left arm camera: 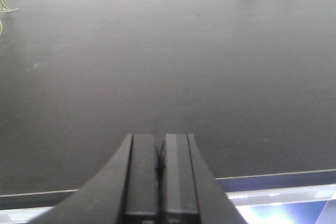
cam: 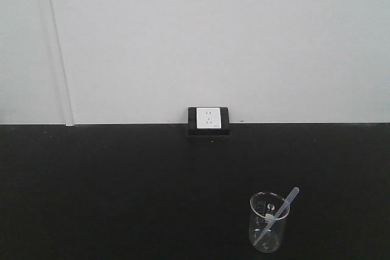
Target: Grab transparent chemical and place on left bench
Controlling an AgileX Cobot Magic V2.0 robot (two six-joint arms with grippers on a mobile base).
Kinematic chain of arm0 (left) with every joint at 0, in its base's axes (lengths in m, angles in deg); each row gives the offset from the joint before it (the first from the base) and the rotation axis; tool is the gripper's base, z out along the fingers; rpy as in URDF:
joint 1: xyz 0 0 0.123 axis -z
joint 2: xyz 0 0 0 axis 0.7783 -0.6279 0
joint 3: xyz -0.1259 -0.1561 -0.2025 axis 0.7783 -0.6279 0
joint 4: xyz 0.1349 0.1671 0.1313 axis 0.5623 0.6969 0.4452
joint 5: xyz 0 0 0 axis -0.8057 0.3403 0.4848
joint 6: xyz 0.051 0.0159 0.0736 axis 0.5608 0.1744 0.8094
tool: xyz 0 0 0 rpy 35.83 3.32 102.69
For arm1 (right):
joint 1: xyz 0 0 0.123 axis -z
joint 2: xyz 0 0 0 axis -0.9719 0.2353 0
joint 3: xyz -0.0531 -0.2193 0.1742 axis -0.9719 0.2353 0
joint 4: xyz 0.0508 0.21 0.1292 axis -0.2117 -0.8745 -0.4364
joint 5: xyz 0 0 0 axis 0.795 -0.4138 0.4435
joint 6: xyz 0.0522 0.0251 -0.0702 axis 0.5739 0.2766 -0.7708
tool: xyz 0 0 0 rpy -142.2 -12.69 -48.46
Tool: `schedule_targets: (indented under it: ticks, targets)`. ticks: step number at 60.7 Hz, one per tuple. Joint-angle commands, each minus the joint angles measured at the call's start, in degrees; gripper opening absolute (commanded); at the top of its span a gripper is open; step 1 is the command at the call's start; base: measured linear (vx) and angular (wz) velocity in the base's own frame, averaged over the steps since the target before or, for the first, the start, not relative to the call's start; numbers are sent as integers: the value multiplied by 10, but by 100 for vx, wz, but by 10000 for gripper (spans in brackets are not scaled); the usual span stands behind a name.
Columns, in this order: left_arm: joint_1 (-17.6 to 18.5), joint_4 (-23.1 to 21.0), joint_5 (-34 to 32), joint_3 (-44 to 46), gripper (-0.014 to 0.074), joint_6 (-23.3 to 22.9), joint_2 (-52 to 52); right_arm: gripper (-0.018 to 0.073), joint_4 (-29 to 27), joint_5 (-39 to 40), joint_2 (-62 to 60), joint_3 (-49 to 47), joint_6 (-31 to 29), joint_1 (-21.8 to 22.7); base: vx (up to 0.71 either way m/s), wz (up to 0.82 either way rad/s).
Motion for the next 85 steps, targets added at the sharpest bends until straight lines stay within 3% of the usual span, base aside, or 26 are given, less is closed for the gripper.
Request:
schedule_targets:
  ticks: [1, 13, 20, 30, 52, 67, 76, 85]
  targets:
    - [1, 0, -45, -9, -4, -4, 11, -7, 5, 47, -6, 3, -1, 2, 0, 0]
    - [1, 0, -45, -9, -4, -4, 11, -7, 5, 51, -6, 3, -1, 2, 0, 0]
    - [1, 0, -45, -9, -4, -4, 11, -7, 4, 93, -6, -5, 5, 2, 0, 0]
    - [1, 0, -45, -9, -4, -4, 11, -7, 5, 98, 16, -88, 13, 2, 0, 0]
    - [1, 0, -45, -9, -4, -4, 11, -7, -19, 125, 297, -311, 15, 2, 0, 0]
    - [1, 0, -45, -9, -4, -4, 11, 3, -81, 136, 392, -352, 16, 2, 0, 0]
    - [1, 0, -45, -9, -4, -4, 11, 39, -108, 154, 421, -352, 16, 2, 0, 0]
    - [1, 0, -45, -9, -4, -4, 11, 143, -114, 164, 436, -352, 16, 2, 0, 0]
